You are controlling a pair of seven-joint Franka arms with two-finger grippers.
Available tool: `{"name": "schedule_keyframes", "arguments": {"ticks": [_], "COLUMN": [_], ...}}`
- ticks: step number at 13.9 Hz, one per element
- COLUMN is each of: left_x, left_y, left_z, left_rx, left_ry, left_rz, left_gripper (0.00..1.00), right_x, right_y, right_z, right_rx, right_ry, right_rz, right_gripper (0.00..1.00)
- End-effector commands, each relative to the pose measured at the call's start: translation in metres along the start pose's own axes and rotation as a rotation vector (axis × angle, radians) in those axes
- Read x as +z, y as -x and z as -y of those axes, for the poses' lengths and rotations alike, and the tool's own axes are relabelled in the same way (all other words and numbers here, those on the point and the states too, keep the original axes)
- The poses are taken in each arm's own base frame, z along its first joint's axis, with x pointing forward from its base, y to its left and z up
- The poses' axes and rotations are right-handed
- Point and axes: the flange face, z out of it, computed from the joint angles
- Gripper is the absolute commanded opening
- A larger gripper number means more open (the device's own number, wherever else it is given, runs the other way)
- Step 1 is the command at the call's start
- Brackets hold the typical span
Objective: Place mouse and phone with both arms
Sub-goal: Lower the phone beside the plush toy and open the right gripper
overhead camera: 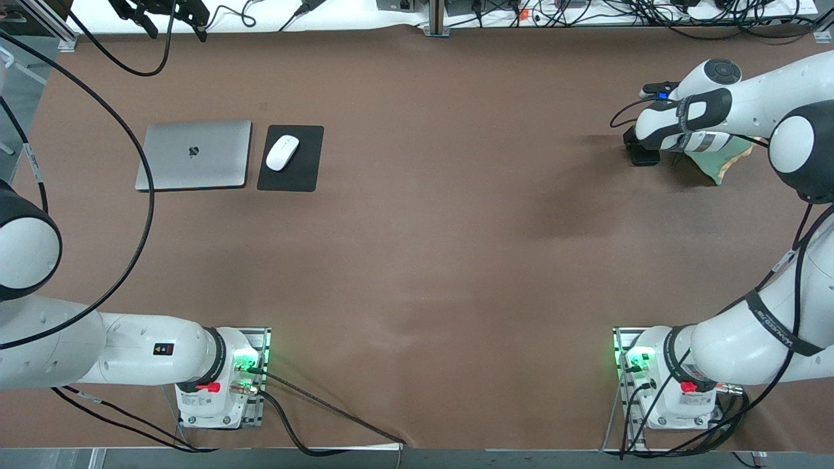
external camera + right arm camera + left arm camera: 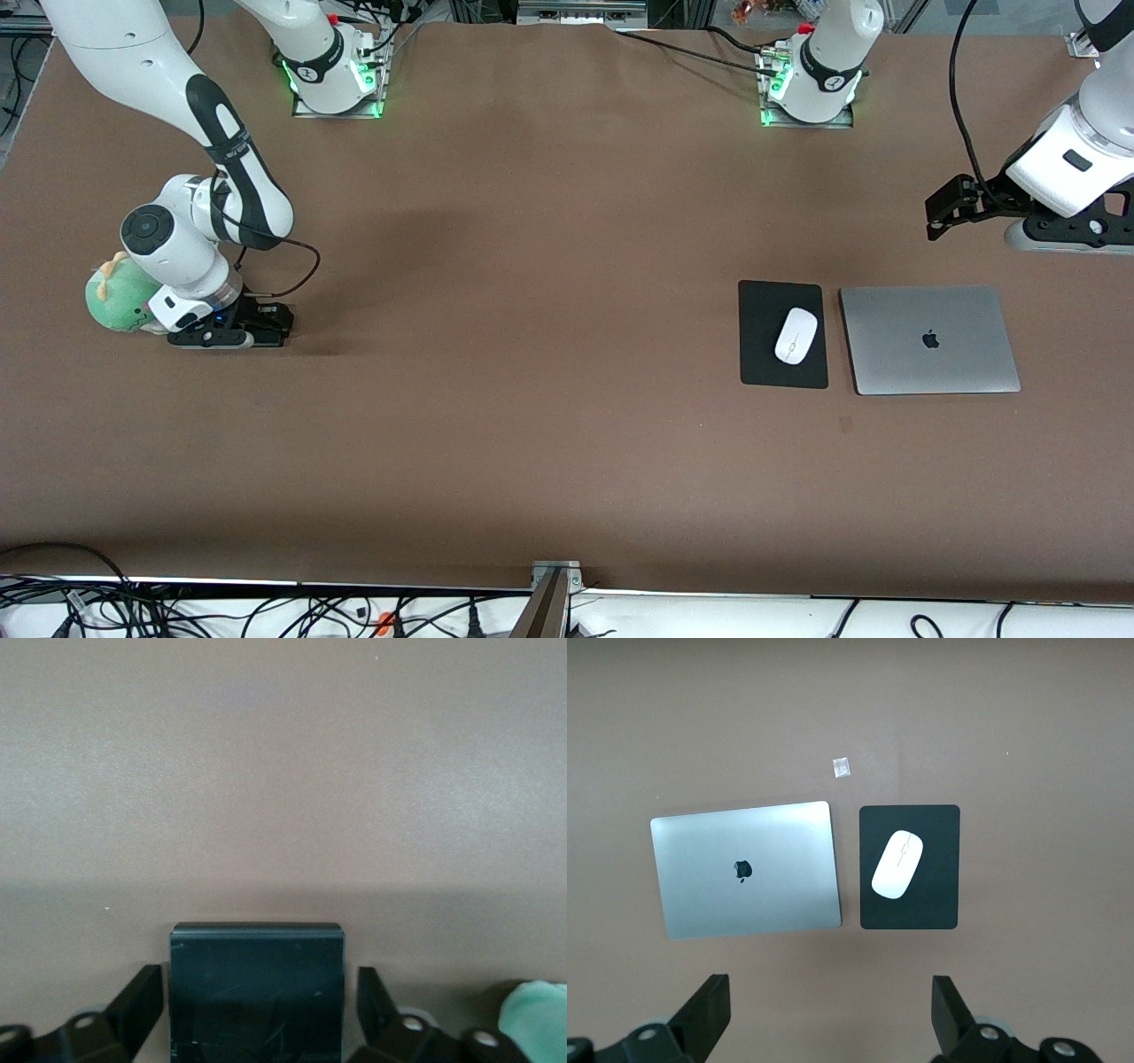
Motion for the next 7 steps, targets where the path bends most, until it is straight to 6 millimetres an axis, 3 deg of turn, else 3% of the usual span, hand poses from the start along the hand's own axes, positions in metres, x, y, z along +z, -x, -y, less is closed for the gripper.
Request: {"name": "schedule_keyframes", "arguments": {"ticks": [1,3,4,5,7], "left_x": [-0.004,-0.005,-0.004,-0.004,-0.003], "left_y": [0.001,0.001,0.001,0.001,0.001], "left_z": [-0.001,-0.002,-0.003,-0.003,-0.004], "left_rx": [0.018,0.02,0.019,0.019,0.021], "left_ry": [-0.021,-0.018,-0.015,-0.013,-0.01], "left_rz": [-0.012,-0.013,-0.012,-0.012,-0.011], "left_gripper": [1.0,1.0,1.0,1.0,1.0], "right_x": [-0.009,-0.028,-0.047,-0.067,-0.128], "right_y": [-0.003,-0.013,-0.024,-0.033,-0.06], "right_z": [-0.004,-0.004,-0.004,-0.004,-0.003], "right_rx": [-0.021,-0.016,-0.012,-0.004,0.016], "right_ry": [-0.01,-0.028,-0.046,-0.072,-0.139], "right_rz": [-0.015,0.015,0.039,0.079,0.133], "right_gripper": [1.0,1.0,1.0,1.0,1.0]}}
